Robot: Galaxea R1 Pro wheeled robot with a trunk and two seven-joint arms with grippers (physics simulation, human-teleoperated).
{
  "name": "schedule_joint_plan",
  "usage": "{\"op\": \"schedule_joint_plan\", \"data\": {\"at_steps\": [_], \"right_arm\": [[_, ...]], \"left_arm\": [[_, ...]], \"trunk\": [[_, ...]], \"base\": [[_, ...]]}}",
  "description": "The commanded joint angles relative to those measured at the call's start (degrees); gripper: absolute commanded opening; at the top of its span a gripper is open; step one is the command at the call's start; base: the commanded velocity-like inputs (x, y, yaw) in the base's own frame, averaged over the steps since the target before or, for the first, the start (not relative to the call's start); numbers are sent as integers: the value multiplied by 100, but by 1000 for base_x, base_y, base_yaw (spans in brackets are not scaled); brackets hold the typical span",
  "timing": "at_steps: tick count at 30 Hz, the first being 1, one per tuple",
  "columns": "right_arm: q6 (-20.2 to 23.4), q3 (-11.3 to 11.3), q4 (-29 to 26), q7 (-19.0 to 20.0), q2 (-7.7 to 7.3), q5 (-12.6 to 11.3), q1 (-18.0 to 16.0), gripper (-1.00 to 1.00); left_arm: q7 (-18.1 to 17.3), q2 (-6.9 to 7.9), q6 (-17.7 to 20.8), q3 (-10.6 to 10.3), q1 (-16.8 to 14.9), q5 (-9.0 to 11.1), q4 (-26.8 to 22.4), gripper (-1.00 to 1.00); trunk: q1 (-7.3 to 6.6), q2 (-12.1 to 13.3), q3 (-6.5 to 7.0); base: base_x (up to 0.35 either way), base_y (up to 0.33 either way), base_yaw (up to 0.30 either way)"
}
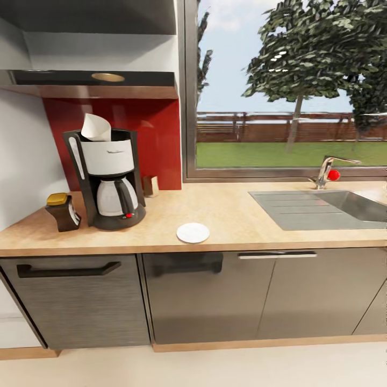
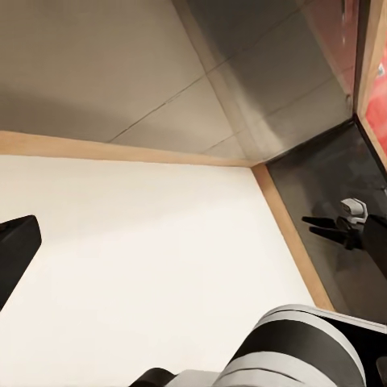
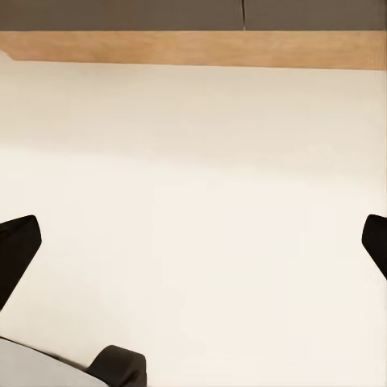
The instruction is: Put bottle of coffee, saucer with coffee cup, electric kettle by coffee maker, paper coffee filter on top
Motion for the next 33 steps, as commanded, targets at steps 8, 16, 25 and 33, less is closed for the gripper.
{"op": "schedule_joint_plan", "data": {"at_steps": [8, 16, 25, 33], "right_arm": [[-30, 48, 1, 18, -3, -53, -6, 100], [-24, -129, -43, 838, -227, -140, -22, 100], [409, -1054, -62, 2443, -866, -358, -75, 100], [1270, -1207, -606, 2937, -1625, -391, -222, 100]], "left_arm": [[-37, 6, -59, -43, -4, 45, -2, 100], [-951, 33, -31, -30, -4, 52, -76, 100], [-951, 64, 687, -7, -4, 61, -906, 100], [-951, 136, 2060, 26, -4, 70, -2787, 100]], "trunk": [[-1, -3, -6], [-1, -3, -6], [-1, -3, -6], [-1, -3, -6]], "base": [[0, -28, 0], [0, -1, 0], [0, 0, 0], [0, 0, 0]]}}
